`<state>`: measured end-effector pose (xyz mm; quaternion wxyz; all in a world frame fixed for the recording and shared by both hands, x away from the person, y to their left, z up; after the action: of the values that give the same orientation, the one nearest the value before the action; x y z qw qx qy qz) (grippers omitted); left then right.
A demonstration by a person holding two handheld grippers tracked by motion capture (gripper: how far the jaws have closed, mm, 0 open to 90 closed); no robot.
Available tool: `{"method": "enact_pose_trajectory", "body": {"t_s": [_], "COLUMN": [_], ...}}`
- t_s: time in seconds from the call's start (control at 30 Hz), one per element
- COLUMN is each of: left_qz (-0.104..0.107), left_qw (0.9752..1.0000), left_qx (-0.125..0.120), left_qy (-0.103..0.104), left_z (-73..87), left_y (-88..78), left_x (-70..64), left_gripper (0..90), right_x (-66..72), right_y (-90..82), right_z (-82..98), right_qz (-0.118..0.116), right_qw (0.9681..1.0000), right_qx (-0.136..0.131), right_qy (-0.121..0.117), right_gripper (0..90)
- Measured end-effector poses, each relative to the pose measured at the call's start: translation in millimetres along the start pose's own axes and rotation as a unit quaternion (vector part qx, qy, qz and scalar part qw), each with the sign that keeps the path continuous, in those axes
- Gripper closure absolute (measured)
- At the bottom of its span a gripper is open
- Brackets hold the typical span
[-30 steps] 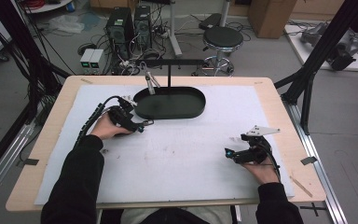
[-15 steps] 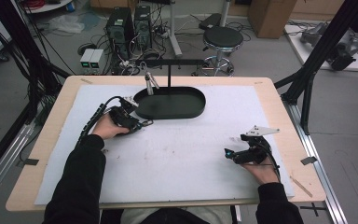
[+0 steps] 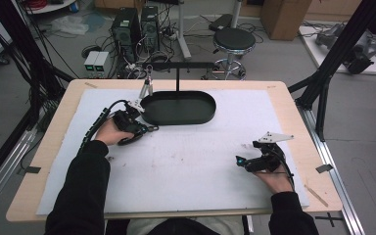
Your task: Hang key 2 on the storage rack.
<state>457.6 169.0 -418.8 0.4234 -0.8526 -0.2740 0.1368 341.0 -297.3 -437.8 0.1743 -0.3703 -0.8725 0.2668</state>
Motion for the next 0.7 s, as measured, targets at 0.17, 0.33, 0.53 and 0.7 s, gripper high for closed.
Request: {"method": "enact_pose_trajectory", "body": {"t_s": [0.17,0.33,0.53,0.7], "left_qz": [-0.007,-0.021,-0.029,-0.041], "left_qw": [0.9998,0.9992,0.9987,0.9982], "left_qx": [-0.020,-0.032,-0.041,-0.041], "left_qy": [0.001,0.007,0.003,0.013], "left_z": [-0.1,0.7,2.4,-3.9], "left_y": [-16.9,-35.0,-48.3,-57.0], "left_x": [0.7,-1.7,-1.2,-2.5], "left_gripper": [85.5,85.5,85.5,85.5], "right_x": [0.2,0.3,0.6,0.7], "right_y": [0.8,0.5,1.0,0.8], "right_z": [0.3,0.6,0.4,0.3], "right_qz": [-0.002,-0.001,-0.001,-0.001], "right_qw": [1.0000,1.0000,1.0000,1.0000], "right_qx": [0.004,0.002,0.003,0.002], "right_qy": [0.001,0.003,0.004,0.004], "right_gripper": [0.8,0.8,0.8,0.8]}}
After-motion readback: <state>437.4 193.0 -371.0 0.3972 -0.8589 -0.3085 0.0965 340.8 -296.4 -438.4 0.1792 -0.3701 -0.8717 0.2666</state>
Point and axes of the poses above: each handheld gripper's, and its own axes: y roughly forward along the jaws, z roughly out of its underside, x roughly to its left, the point moved 1 cm from there along y, roughly forward along the jaws, and after that the axes turned 1 degree about -z, right-handed, at the moved point
